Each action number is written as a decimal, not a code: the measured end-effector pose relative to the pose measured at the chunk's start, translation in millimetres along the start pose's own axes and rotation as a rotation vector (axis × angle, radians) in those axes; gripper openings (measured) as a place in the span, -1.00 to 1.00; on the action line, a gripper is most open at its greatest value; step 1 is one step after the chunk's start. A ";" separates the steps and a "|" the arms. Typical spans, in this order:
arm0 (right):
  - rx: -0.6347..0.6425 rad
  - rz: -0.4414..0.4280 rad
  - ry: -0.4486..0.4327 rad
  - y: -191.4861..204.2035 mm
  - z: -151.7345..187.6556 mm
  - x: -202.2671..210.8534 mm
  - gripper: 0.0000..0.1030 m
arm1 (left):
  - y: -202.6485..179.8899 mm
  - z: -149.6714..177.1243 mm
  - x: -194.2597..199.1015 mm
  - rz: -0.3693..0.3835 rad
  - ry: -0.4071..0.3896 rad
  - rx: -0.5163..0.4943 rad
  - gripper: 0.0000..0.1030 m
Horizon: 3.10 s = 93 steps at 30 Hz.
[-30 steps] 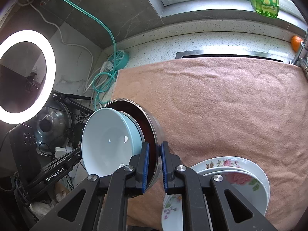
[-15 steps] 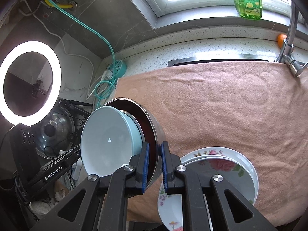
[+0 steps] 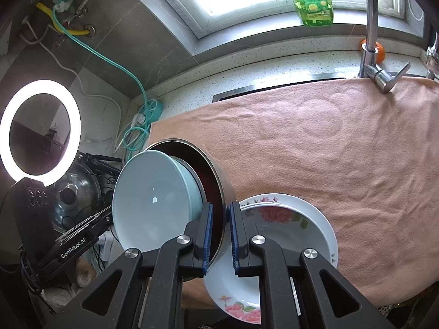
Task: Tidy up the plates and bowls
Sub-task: 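Carry the bowl stack over the flowered plate stack with both grippers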
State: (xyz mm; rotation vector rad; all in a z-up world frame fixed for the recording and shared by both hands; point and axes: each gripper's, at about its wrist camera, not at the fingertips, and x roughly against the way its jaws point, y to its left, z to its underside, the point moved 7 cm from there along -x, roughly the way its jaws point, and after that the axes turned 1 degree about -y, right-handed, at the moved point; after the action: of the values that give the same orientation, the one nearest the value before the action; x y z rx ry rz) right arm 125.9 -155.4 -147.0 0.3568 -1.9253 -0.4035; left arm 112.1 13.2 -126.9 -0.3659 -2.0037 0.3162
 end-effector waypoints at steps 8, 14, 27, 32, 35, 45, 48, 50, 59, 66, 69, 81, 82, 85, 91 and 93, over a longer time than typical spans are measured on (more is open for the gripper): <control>-0.050 0.027 -0.014 -25.0 15.0 15.9 -0.78 | -23.1 12.6 -10.2 0.029 0.035 -0.045 -0.88; -0.083 0.047 -0.017 -44.1 26.5 24.6 -0.78 | -38.7 21.8 -16.4 0.042 0.064 -0.080 -0.88; -0.147 0.079 0.004 -75.7 52.2 30.9 -0.78 | -60.5 44.2 -33.6 0.052 0.134 -0.120 -0.88; -0.159 0.086 0.017 -82.4 58.4 28.1 -0.78 | -61.2 51.0 -37.4 0.050 0.152 -0.125 -0.88; -0.162 0.087 0.024 -83.9 60.9 26.0 -0.78 | -59.8 53.3 -38.8 0.050 0.162 -0.121 -0.88; -0.174 0.087 0.048 -88.9 66.7 17.2 -0.78 | -57.4 61.6 -43.2 0.045 0.188 -0.120 -0.88; -0.175 0.088 0.053 -89.7 67.7 15.7 -0.78 | -56.0 62.6 -44.7 0.045 0.195 -0.117 -0.88; -0.174 0.091 0.057 -89.9 68.6 14.6 -0.78 | -55.4 63.6 -46.6 0.047 0.202 -0.115 -0.88; -0.203 0.093 0.060 -97.1 71.8 6.1 -0.78 | -54.8 64.7 -51.8 0.061 0.208 -0.115 -0.88; -0.206 0.100 0.055 -98.0 72.5 6.2 -0.78 | -56.0 65.5 -51.5 0.074 0.205 -0.121 -0.88; -0.200 0.104 0.051 -97.6 71.5 5.4 -0.78 | -55.6 65.7 -50.4 0.076 0.199 -0.127 -0.88; -0.156 0.118 0.041 -88.4 67.5 3.8 -0.74 | -43.4 62.0 -40.4 0.065 0.164 -0.101 -0.78; -0.144 0.121 0.038 -87.2 67.3 4.3 -0.74 | -42.1 61.5 -39.3 0.061 0.161 -0.096 -0.75; -0.124 0.114 0.027 -84.7 66.0 7.6 -0.74 | -39.3 60.5 -34.9 0.041 0.143 -0.088 -0.73; -0.091 0.090 -0.002 -81.9 61.0 19.7 -0.74 | -32.7 60.4 -23.0 -0.010 0.105 -0.053 -0.73; -0.077 0.089 -0.016 -80.3 60.1 25.0 -0.73 | -31.1 60.3 -16.8 -0.026 0.088 -0.044 -0.73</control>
State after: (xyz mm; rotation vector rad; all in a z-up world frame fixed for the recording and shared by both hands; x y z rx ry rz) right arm 65.7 -231.4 -183.0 0.2173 -1.9276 -0.4209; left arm 61.5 -25.7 -155.3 -0.3755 -1.9304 0.2361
